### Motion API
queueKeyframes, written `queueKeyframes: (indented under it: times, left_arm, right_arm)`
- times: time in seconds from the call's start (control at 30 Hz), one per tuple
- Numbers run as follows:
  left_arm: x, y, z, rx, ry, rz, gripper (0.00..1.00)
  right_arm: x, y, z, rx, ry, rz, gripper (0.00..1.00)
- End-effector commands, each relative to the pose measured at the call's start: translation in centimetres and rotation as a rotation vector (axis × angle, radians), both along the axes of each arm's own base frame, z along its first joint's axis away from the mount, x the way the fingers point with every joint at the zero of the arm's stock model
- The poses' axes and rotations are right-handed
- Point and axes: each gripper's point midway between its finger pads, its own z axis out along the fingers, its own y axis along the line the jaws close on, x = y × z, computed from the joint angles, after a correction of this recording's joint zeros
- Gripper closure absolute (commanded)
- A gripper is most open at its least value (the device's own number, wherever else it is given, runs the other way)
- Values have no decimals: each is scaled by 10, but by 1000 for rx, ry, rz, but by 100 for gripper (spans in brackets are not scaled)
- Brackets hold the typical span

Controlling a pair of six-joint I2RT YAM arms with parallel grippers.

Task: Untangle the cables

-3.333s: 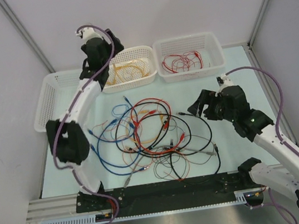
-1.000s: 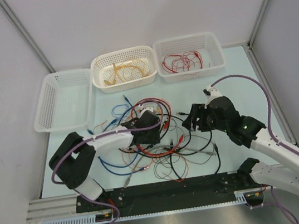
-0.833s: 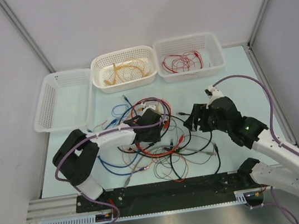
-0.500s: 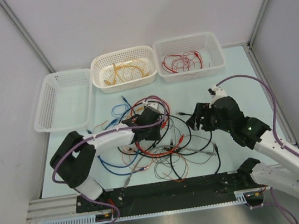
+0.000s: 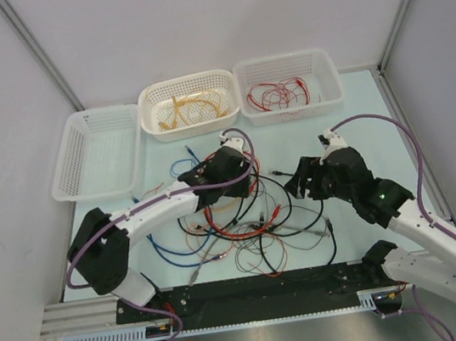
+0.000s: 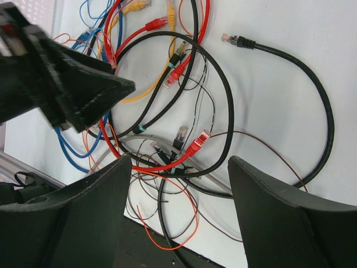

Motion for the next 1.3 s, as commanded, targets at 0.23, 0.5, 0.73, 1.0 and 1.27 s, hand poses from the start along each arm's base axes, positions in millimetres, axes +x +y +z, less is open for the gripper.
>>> queueKeyframes:
  times: [0.23, 0.5, 0.73, 1.0, 1.27]
  left_arm:
    - [3, 39, -44, 238, 32, 11, 40]
    - [-3, 43, -76, 264, 103, -14, 41]
    - [-5, 32, -95, 235, 158, -28, 43]
    - [-15, 25, -109, 204, 218, -55, 76]
    - [-13, 23, -61, 135, 148, -44, 100]
  right_arm:
    - [0, -15, 7, -18, -30, -32, 25]
    - [-1, -12, 8, -4, -29, -25, 25]
    - [-3, -18, 9, -12, -34, -38, 25]
    - [-2, -18, 8, -14, -31, -40, 25]
    - [-3, -19, 12, -3, -41, -42, 25]
